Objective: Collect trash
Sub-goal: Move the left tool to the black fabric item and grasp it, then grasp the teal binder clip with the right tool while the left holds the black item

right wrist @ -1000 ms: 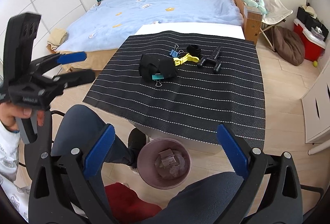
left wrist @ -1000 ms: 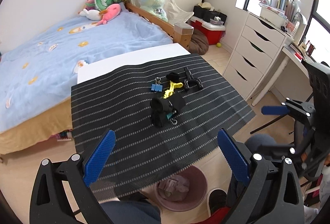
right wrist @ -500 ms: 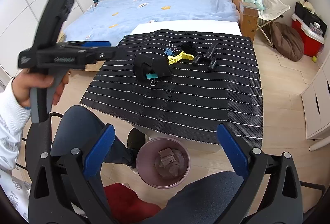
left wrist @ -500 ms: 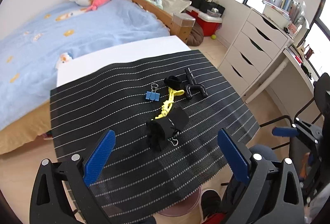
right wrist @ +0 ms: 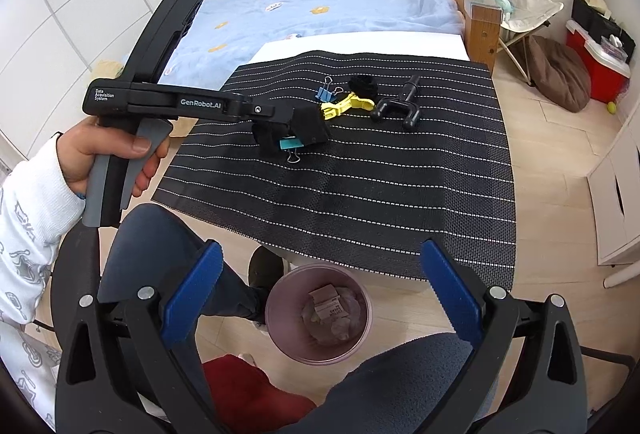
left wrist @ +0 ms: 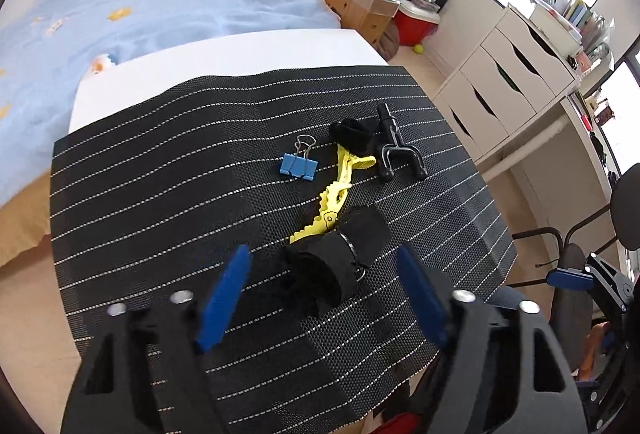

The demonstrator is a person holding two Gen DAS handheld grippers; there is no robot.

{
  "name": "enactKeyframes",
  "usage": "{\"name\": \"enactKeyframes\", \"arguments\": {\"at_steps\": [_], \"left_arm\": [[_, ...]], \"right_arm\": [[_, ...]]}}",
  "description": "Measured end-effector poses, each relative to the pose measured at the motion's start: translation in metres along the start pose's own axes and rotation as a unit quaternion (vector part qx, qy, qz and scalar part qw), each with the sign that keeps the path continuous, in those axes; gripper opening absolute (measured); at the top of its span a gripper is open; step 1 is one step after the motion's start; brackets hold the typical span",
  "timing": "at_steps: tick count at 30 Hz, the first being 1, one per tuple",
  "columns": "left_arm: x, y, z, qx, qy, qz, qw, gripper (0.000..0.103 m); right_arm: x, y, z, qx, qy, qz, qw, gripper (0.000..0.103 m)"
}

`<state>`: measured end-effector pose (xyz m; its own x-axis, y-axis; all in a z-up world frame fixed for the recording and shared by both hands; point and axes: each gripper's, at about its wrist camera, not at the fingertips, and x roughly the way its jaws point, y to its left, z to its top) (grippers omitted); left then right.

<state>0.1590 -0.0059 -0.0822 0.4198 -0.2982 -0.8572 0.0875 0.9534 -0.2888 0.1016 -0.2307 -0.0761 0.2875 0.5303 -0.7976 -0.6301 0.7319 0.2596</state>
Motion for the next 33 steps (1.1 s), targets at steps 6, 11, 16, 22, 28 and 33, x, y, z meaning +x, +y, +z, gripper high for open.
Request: {"name": "enactKeyframes", "arguments": {"at_steps": [6,11,16,22,28,33], "left_arm": [[0.003,-0.002,0.0,0.008,0.009,0.001,0.9999,0.032],[0.003,-0.004,0.0,0.012,0.008,-0.003,0.9999,0.02],[-0.004,-0.008,0.0,0.013,-0.004,-0.012,0.9998,0.015],[-0.016,-0.014,0.0,0.015,-0.021,-0.019,0.9995,0.014],[-0.029,-0.016,0.002,0.012,-0.04,-0.018,0.999,0.014],[-0.04,-0.012,0.0,0.008,-0.057,-0.008,0.9983,0.014]], "right_arm": [[0.004,0.001,0.001,0.0,0.003,0.003,1.0,0.098],[0.006,0.002,0.002,-0.002,0.004,0.005,1.0,0.098],[0.006,0.002,0.002,-0.002,0.005,0.005,1.0,0.098],[0.01,0.006,0.004,-0.005,0.007,0.006,1.0,0.098],[0.013,0.012,0.008,-0.014,0.008,0.009,1.0,0.098],[0.017,0.019,0.017,-0.027,0.008,0.011,1.0,0.098]]}}
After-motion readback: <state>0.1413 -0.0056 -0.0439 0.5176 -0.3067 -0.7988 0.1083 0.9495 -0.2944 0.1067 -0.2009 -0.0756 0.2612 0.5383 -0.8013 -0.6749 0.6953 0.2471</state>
